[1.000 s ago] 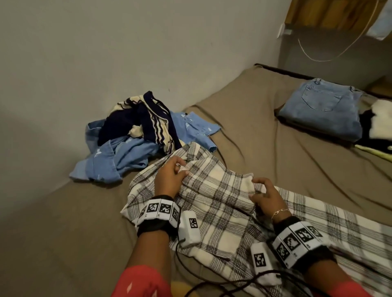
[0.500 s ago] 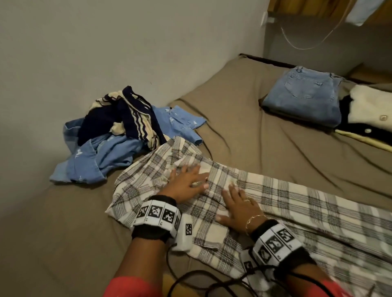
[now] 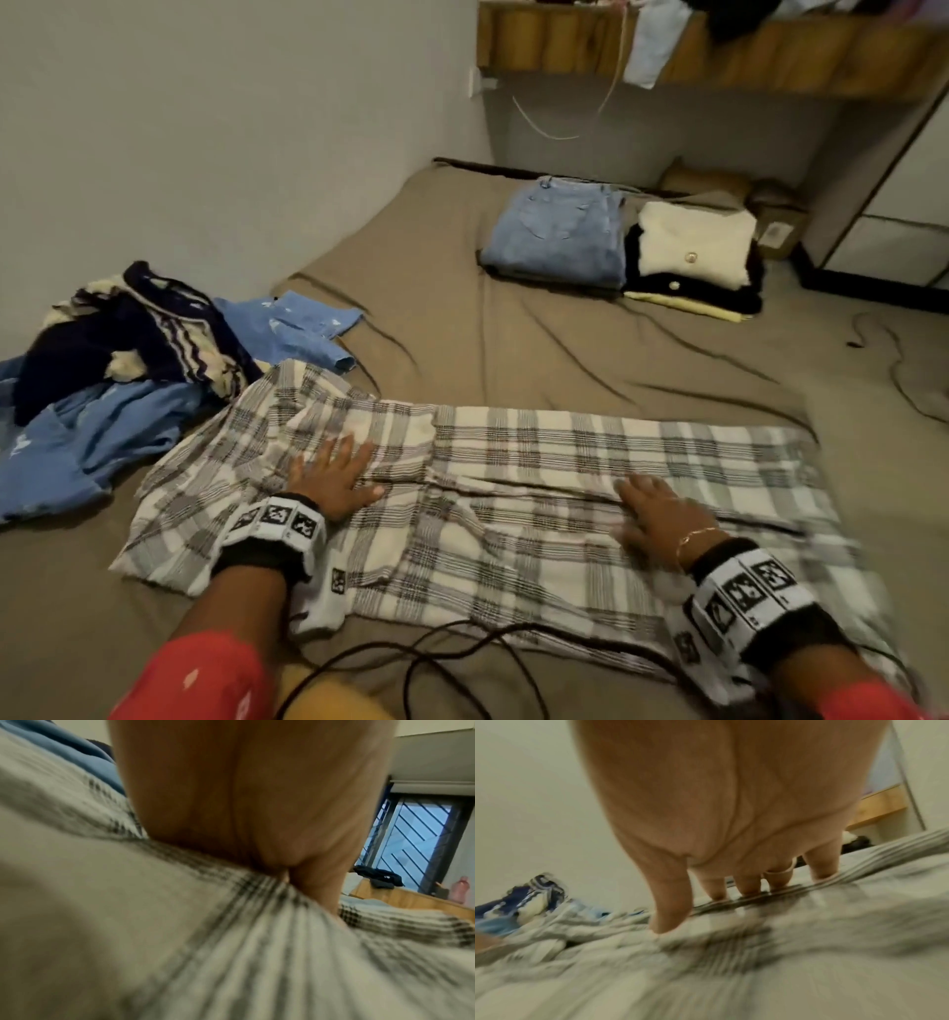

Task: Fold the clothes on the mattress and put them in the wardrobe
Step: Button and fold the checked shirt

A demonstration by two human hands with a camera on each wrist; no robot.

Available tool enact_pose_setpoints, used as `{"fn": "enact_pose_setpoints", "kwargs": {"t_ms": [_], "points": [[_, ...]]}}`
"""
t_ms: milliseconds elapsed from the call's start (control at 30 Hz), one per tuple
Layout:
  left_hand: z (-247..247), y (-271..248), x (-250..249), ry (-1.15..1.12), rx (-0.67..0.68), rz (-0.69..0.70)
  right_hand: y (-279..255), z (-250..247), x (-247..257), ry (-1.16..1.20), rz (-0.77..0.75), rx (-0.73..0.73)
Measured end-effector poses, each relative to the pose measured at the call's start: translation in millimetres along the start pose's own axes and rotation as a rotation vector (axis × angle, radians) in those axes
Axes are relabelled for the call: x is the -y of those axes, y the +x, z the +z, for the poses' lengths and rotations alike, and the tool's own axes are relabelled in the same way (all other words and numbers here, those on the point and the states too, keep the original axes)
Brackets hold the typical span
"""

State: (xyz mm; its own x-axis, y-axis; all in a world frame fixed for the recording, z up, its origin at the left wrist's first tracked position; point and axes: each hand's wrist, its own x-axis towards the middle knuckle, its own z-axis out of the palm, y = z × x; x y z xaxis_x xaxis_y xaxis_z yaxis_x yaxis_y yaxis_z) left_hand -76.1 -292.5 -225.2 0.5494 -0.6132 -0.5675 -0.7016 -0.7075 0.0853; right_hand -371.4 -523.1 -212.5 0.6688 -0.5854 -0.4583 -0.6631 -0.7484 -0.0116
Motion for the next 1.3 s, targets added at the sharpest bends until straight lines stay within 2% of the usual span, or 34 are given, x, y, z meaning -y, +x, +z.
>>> {"fn": "enact_pose_setpoints", "kwargs": {"t_ms": [67,133,200,267,333,433,500,567,633,733,833,933,1000,1100,1233,1300], "points": [[-10,0,-8,0.072,-0.046,-0.054,-11,-2,-38,0.044,0.080,-0.051],[-21,-6,-40,0.188,-0.179,-0.011,-27,0,-75,0.074,0.153,-0.092],[-27,-13,-81,0.186,-0.326,0.182,-33,4,-95,0.047,0.192,-0.123],[-20,-21,-128,0.156,-0.323,0.420,-36,5,-105,0.020,0.181,-0.102],[-6,-22,-161,0.231,-0.293,0.557,-38,3,-115,0.077,0.131,-0.068],[10,-16,-183,0.254,-0.263,0.488,-53,-4,-143,0.223,0.078,-0.025],[12,-17,-197,0.275,-0.343,0.478,-67,-4,-164,0.245,0.084,-0.104],[13,-19,-219,0.293,-0.447,0.567,-80,0,-179,0.228,0.095,-0.180],[15,-23,-241,0.347,-0.473,0.652,-83,8,-186,0.203,0.087,-0.182],[20,-25,-257,0.362,-0.320,0.568,-79,16,-188,0.245,0.072,-0.210],[22,-26,-251,0.320,-0.207,0.471,-70,24,-185,0.267,0.073,-0.261],[22,-28,-245,0.280,-0.122,0.453,-68,25,-183,0.369,0.053,-0.324],[21,-30,-245,0.266,-0.113,0.483,-66,24,-183,0.382,0.036,-0.318],[10,-32,-246,0.190,-0.210,0.549,-61,23,-190,0.401,0.017,-0.311],[-8,-28,-246,0.102,-0.436,0.554,-57,5,-199,0.527,0.011,-0.495],[-7,-22,-246,0.100,-0.493,0.543,-50,3,-201,0.520,0.032,-0.520]]}}
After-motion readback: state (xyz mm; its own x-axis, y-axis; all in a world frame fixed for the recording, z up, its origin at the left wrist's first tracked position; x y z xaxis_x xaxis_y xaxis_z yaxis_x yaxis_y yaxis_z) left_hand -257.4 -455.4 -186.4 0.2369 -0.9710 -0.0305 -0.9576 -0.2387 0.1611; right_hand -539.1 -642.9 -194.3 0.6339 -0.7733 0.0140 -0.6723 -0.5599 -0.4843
